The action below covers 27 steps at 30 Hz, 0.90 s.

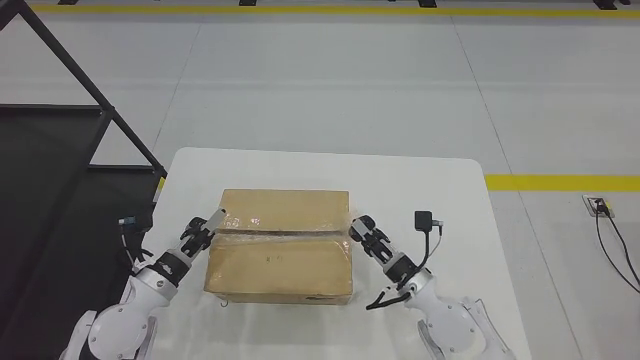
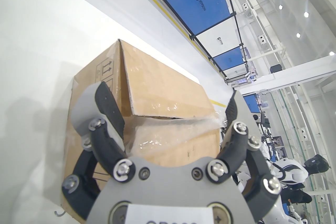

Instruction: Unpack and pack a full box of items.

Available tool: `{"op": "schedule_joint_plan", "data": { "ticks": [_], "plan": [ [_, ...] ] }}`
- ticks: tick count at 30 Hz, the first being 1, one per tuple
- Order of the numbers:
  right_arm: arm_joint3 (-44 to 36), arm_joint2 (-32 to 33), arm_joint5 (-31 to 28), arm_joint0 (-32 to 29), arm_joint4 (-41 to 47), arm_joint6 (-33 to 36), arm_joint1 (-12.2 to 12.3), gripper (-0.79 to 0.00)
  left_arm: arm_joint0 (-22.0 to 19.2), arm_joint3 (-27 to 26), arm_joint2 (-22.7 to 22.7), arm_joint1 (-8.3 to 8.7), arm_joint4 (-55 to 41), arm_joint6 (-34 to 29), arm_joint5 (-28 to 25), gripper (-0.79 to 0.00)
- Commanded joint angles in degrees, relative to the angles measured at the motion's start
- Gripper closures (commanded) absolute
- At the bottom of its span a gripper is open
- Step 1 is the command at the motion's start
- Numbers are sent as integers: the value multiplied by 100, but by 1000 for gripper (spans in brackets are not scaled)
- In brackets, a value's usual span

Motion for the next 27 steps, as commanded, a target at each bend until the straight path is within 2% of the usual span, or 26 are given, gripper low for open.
{"op": "schedule_joint_plan", "data": {
  "ticks": [1,4,5,9,20,26,27],
  "plan": [
    [17,4,3,-2,19,27,0,-151,0,1,3,3,-3,3,2,-785],
    [23,23,47,1,28,78,4,-277,1,1,9,8,-6,10,1,-785],
    [20,27,56,0,33,90,5,-289,2,1,13,10,-7,12,2,-785],
    [-4,67,45,-38,32,94,12,-277,1,-6,25,15,-9,24,11,-785],
    [-42,214,7,-170,77,83,37,-329,-33,0,102,25,-9,56,34,-785],
    [-31,241,39,-170,113,210,47,-376,-56,5,127,32,7,82,58,-785],
    [-21,245,62,-152,120,258,49,-406,-59,7,132,33,8,86,60,-785]
  ]
}}
